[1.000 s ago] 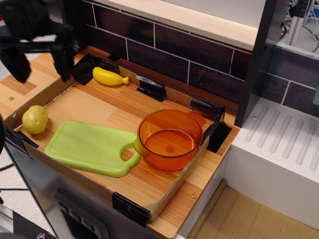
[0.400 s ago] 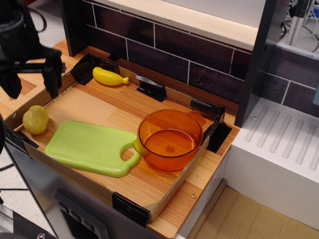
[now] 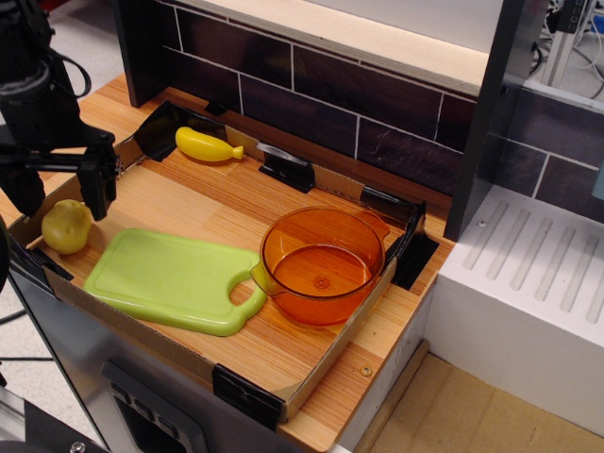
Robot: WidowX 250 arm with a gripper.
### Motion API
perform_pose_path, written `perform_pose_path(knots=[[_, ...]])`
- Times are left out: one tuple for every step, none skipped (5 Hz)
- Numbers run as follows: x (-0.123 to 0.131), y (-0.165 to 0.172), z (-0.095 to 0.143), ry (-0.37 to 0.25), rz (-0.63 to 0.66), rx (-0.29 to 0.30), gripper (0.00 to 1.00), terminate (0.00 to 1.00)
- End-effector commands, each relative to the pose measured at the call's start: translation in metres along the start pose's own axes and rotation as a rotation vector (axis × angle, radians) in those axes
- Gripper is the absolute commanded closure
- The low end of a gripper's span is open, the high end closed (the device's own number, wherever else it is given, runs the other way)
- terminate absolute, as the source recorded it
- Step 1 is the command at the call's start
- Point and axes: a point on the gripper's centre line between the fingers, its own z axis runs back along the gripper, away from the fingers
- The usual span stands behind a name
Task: Put potato in pot
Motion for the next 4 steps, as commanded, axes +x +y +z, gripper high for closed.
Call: perform_pose_path(knots=[[0.004,0.01,-0.004,-0.039,0.014,-0.009,0.0,0.0],[0.003,0.011,-0.008,-0.048,0.014,-0.018,0.0,0.0],[0.003,0.012,-0.014,-0.059,0.009,-0.014,0.0,0.0],[0.003,0.011,-0.021,-0.039,-0.001,0.003,0.0,0.0]])
